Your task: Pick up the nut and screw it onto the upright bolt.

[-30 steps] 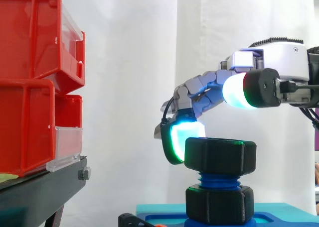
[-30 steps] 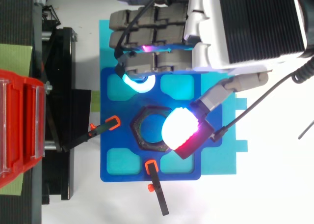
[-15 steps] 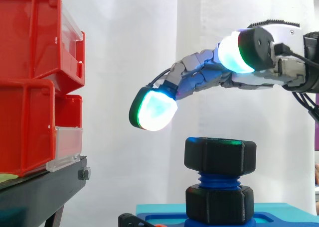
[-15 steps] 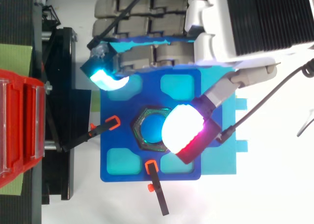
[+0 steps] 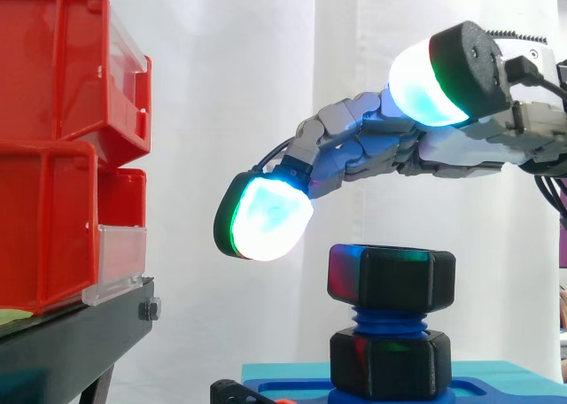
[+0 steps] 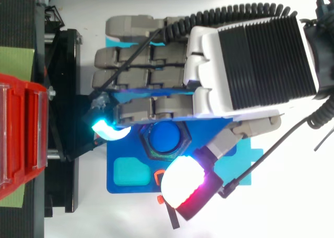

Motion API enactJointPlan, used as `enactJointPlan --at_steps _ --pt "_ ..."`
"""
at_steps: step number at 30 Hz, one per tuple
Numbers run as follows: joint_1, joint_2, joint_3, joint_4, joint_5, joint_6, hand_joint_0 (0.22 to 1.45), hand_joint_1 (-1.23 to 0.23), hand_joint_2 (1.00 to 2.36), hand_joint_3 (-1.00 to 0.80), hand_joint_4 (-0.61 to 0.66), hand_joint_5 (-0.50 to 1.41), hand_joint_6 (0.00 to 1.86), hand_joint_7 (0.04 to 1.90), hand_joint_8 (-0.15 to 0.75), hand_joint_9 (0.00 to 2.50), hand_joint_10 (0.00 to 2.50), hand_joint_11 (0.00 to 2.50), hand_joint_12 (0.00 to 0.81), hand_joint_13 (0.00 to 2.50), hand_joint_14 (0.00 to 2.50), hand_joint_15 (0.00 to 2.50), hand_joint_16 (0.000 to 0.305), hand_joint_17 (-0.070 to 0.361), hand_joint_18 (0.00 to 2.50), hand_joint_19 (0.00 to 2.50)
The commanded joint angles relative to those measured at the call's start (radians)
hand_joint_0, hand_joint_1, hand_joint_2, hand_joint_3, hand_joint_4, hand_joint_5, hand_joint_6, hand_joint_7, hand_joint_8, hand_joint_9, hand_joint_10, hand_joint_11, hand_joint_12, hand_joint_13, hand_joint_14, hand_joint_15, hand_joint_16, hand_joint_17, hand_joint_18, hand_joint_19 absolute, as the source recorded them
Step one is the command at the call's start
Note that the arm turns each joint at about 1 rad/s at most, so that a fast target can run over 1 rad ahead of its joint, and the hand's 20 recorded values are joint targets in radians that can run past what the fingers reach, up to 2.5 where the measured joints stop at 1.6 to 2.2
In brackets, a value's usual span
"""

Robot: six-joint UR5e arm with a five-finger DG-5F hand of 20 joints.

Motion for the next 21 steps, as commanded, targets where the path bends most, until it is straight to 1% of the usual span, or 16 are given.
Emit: enactJointPlan --at_steps 1,2,5,8,14,19,21 --pt "0.013 -0.001 -0.001 -0.003 0.007 0.014 0.51 0.05 1.0 -0.5 0.15 -0.17 0.5 0.58 0.189 0.38 0.0 0.0 0.287 0.29 0.0 0.0 0.034 0.075 0.06 0.0" --pt "0.013 -0.001 -0.001 -0.003 0.007 0.014 0.51 0.06 1.0 -0.5 0.15 -0.17 0.5 0.58 0.189 0.38 0.0 0.0 0.286 0.29 0.0 0.0 0.034 0.075 0.06 0.0" --pt "0.023 0.0 -0.001 -0.004 0.021 0.014 0.52 0.06 1.0 -0.5 0.15 -0.17 0.5 0.59 0.19 0.39 0.0 0.0 0.285 0.29 0.0 0.0 0.033 0.075 0.07 0.0" --pt "0.03 0.0 -0.001 -0.014 0.022 0.014 0.52 0.06 1.0 -0.5 0.16 -0.16 0.5 0.6 0.198 0.4 0.0 0.0 0.283 0.31 0.0 0.0 0.033 0.074 0.08 0.0" --pt "0.03 0.0 -0.001 -0.018 0.021 0.018 0.52 0.07 1.0 -0.5 0.18 -0.13 0.5 0.73 0.212 0.44 0.0 0.0 0.284 0.34 0.0 0.0 0.033 0.074 0.11 0.0" --pt "0.03 0.0 -0.003 -0.018 0.016 0.02 0.52 0.08 1.0 -0.5 0.21 -0.11 0.5 0.9 0.227 0.46 0.0 0.0 0.286 0.36 0.0 0.0 0.033 0.074 0.13 0.0" --pt "0.022 0.0 -0.003 -0.023 0.013 0.02 0.52 0.08 1.0 -0.5 0.22 -0.11 0.5 0.92 0.232 0.46 0.0 0.0 0.285 0.37 0.0 0.0 0.033 0.073 0.14 0.0"
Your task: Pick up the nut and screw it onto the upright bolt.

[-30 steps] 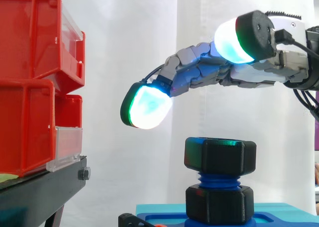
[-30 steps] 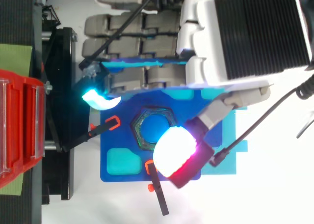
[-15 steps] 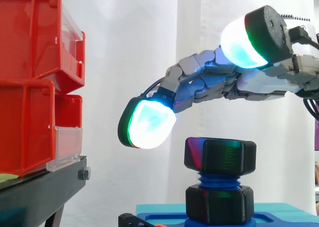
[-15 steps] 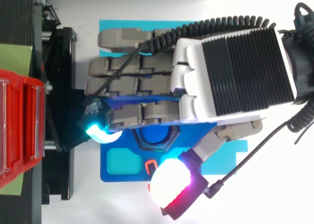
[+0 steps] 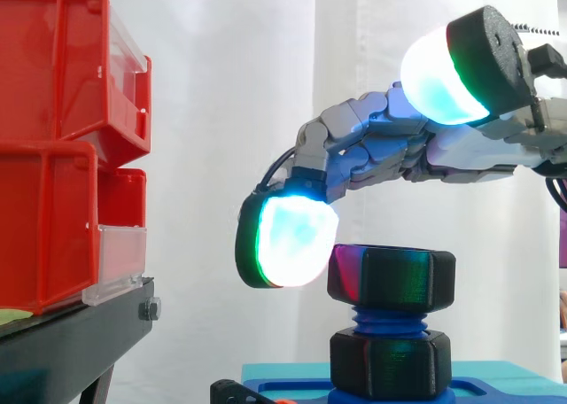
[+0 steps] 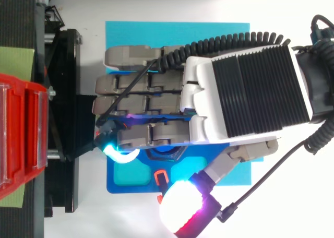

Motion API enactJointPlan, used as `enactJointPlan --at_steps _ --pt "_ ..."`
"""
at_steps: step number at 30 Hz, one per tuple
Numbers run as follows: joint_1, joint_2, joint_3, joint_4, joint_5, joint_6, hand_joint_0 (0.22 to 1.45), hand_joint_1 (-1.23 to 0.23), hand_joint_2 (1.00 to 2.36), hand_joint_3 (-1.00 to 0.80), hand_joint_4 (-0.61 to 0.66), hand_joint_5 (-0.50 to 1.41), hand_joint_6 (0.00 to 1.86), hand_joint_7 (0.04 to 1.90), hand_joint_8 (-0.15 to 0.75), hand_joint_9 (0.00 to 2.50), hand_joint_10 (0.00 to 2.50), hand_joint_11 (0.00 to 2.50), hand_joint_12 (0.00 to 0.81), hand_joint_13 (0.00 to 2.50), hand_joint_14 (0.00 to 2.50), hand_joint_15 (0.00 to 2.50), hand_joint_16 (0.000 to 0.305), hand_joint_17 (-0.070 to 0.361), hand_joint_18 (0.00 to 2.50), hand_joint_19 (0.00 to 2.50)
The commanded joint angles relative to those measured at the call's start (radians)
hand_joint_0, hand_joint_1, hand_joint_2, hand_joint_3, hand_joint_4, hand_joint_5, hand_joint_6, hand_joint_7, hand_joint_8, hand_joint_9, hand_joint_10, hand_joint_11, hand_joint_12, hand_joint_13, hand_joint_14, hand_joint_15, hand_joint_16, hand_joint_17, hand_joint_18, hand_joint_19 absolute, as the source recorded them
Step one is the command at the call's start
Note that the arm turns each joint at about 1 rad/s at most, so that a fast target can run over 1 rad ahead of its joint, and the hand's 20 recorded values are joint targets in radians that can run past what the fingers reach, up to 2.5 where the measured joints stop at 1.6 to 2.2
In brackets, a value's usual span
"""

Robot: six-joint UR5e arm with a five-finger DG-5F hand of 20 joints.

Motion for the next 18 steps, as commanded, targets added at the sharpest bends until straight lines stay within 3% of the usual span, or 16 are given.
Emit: enactJointPlan --at_steps 1,12,18 --pt "-0.006 0.0 0.001 -0.007 -0.005 0.0 0.52 0.07 1.0 -0.5 0.22 -0.1 0.5 0.95 0.234 0.47 0.0 0.0 0.286 0.37 0.0 0.0 0.033 0.073 0.14 0.0" --pt "-0.027 0.0 0.001 -0.008 -0.035 -0.001 0.52 0.03 1.0 -0.5 0.24 -0.08 0.5 1.16 0.25 0.51 0.0 0.0 0.28 0.44 0.0 0.0 0.03 0.068 0.2 0.0" --pt "-0.047 -0.001 0.0 -0.007 -0.062 -0.003 0.52 0.01 1.0 -0.5 0.19 -0.07 0.5 1.39 0.259 0.53 0.0 0.0 0.274 0.48 0.0 0.0 0.029 0.066 0.26 0.0"
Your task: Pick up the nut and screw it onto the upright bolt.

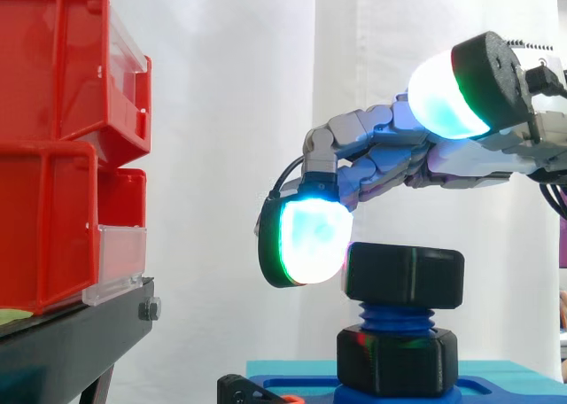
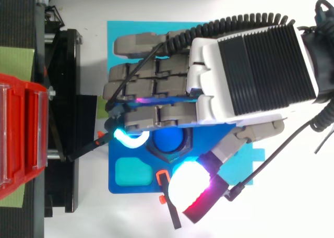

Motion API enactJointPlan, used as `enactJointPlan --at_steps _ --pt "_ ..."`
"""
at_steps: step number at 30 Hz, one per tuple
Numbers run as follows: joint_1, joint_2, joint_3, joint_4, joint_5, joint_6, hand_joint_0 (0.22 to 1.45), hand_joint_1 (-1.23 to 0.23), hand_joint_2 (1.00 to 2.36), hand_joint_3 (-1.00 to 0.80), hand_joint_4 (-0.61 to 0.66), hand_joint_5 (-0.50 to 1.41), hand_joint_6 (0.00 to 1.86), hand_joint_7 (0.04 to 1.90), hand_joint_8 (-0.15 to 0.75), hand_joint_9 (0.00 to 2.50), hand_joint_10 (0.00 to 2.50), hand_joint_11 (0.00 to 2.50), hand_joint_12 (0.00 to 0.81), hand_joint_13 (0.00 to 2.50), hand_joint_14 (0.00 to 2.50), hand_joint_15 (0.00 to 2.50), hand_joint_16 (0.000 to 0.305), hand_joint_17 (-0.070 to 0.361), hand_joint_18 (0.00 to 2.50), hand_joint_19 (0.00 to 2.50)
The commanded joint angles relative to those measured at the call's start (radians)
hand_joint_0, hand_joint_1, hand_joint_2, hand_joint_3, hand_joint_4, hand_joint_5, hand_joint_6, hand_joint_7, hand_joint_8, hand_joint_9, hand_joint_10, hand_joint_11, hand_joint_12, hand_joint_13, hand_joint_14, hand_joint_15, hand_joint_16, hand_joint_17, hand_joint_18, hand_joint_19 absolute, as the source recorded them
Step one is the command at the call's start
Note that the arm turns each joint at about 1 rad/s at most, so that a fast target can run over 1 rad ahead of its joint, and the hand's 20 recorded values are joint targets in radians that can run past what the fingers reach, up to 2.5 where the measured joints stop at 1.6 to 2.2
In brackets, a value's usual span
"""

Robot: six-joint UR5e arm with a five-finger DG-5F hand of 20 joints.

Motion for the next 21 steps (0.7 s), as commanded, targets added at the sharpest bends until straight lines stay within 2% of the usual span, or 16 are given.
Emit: enactJointPlan --at_steps 1,4,9,18,21 --pt "-0.011 0.0 0.0 -0.002 -0.008 -0.001 0.52 0.01 1.0 -0.5 0.19 -0.07 0.5 1.43 0.258 0.53 0.0 0.0 0.272 0.49 0.0 0.0 0.029 0.066 0.27 0.0" --pt "-0.019 0.0 0.0 -0.002 -0.012 -0.001 0.52 0.0 1.0 -0.5 0.19 -0.07 0.5 1.46 0.26 0.54 0.0 0.0 0.27 0.5 0.0 0.0 0.029 0.066 0.28 0.0" --pt "-0.03 0.0 0.0 -0.004 -0.039 -0.001 0.51 -0.02 1.0 -0.5 0.21 -0.07 0.5 1.44 0.262 0.56 0.0 0.0 0.269 0.52 0.0 0.0 0.029 0.065 0.29 0.0" --pt "-0.048 0.0 0.0 0.01 -0.05 -0.004 0.51 -0.05 1.0 -0.5 0.22 -0.06 0.5 1.47 0.274 0.58 0.0 0.0 0.268 0.53 0.0 0.0 0.029 0.065 0.3 0.0" --pt "-0.051 -0.001 0.0 0.01 -0.054 -0.004 0.51 -0.06 1.0 -0.5 0.24 -0.06 0.56 1.37 0.278 0.62 0.0 0.0 0.263 0.55 0.0 0.0 0.028 0.062 0.32 0.0"
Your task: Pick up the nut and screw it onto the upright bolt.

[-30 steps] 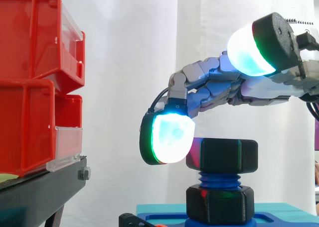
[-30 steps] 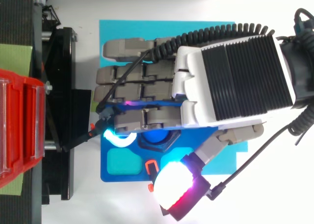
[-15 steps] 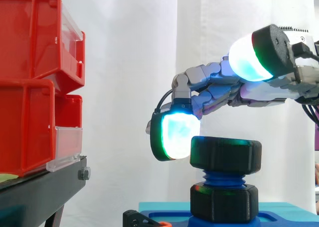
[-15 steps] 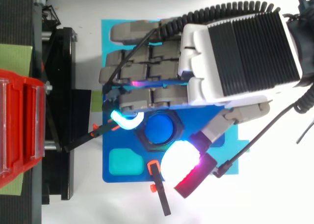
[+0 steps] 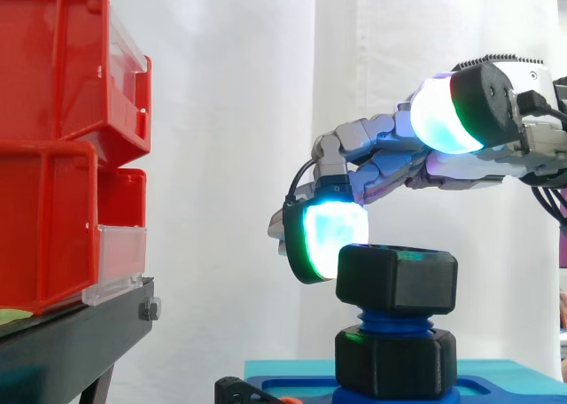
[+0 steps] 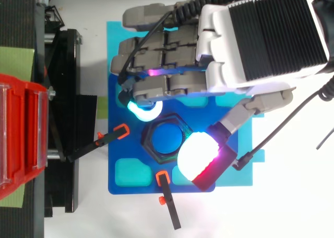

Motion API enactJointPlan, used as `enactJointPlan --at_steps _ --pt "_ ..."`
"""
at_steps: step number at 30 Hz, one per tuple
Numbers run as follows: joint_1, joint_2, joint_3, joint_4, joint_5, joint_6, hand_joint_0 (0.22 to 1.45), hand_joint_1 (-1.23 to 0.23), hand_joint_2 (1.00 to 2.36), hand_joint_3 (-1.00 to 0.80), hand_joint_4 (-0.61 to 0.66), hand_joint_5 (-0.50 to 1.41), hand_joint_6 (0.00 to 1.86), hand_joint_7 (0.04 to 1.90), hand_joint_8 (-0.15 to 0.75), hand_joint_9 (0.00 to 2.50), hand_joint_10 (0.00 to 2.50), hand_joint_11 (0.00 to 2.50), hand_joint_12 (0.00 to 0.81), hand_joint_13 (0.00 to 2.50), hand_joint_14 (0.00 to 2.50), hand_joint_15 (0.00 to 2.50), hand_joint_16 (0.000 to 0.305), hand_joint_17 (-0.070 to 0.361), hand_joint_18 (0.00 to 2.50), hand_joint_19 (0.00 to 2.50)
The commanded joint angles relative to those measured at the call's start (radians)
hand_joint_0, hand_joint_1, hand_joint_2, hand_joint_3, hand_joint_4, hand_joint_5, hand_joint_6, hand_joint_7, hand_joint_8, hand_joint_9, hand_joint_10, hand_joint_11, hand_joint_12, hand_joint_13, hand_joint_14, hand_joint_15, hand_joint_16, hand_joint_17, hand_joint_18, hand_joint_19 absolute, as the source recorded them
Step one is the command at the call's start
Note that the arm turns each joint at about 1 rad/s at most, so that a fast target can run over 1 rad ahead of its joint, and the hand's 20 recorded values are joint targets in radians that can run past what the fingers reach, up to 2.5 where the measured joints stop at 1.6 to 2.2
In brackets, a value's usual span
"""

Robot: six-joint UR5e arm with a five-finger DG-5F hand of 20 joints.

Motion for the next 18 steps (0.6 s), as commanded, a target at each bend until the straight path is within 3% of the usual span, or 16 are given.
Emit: enactJointPlan --at_steps 1,3,6,8,9,11,13,16,18 --pt "-0.009 -0.001 0.0 0.001 -0.009 -0.003 0.51 -0.06 1.0 -0.5 0.25 -0.06 0.59 1.32 0.282 0.65 0.0 0.0 0.262 0.56 0.0 0.0 0.027 0.062 0.32 0.0" --pt "-0.011 0.001 0.0 0.001 -0.013 -0.006 0.51 -0.07 1.0 -0.5 0.26 -0.05 0.63 1.22 0.288 0.69 0.0 0.0 0.259 0.57 0.0 0.0 0.027 0.061 0.33 0.0" --pt "-0.028 0.001 0.0 0.002 -0.041 -0.016 0.52 -0.07 1.0 -0.5 0.25 -0.04 0.65 1.14 0.288 0.78 0.0 0.0 0.246 0.61 0.0 0.0 0.025 0.057 0.37 0.0" --pt "-0.04 -0.001 0.0 0.005 -0.056 -0.022 0.52 -0.07 1.0 -0.5 0.24 -0.03 0.6 1.24 0.289 0.8 0.0 0.0 0.245 0.62 0.0 0.0 0.025 0.057 0.37 0.0" --pt "-0.041 0.001 0.0 0.005 -0.06 -0.023 0.52 -0.07 1.0 -0.5 0.23 -0.03 0.52 1.41 0.29 0.79 0.0 0.0 0.248 0.61 0.0 0.0 0.025 0.057 0.37 0.0" --pt "-0.051 0.001 0.0 0.011 -0.07 -0.028 0.51 -0.06 1.0 -0.5 0.24 -0.05 0.5 1.33 0.282 0.78 0.0 0.0 0.252 0.6 0.0 0.0 0.026 0.058 0.35 0.0" --pt "-0.058 -0.001 0.0 0.016 -0.076 -0.028 0.5 -0.06 1.0 -0.5 0.28 -0.1 0.5 0.98 0.264 0.73 0.0 0.0 0.262 0.57 0.0 0.0 0.027 0.061 0.34 0.0" --pt "-0.064 0.001 0.0 0.024 -0.086 -0.028 0.5 -0.06 1.0 -0.5 0.21 -0.14 0.5 0.71 0.24 0.65 0.0 0.0 0.261 0.55 0.0 0.0 0.029 0.065 0.32 0.0" --pt "-0.066 -0.001 0.0 0.037 -0.09 -0.028 0.49 -0.07 1.0 -0.5 0.22 -0.14 0.5 0.68 0.239 0.65 0.0 0.0 0.261 0.54 0.0 0.0 0.029 0.066 0.31 0.0"
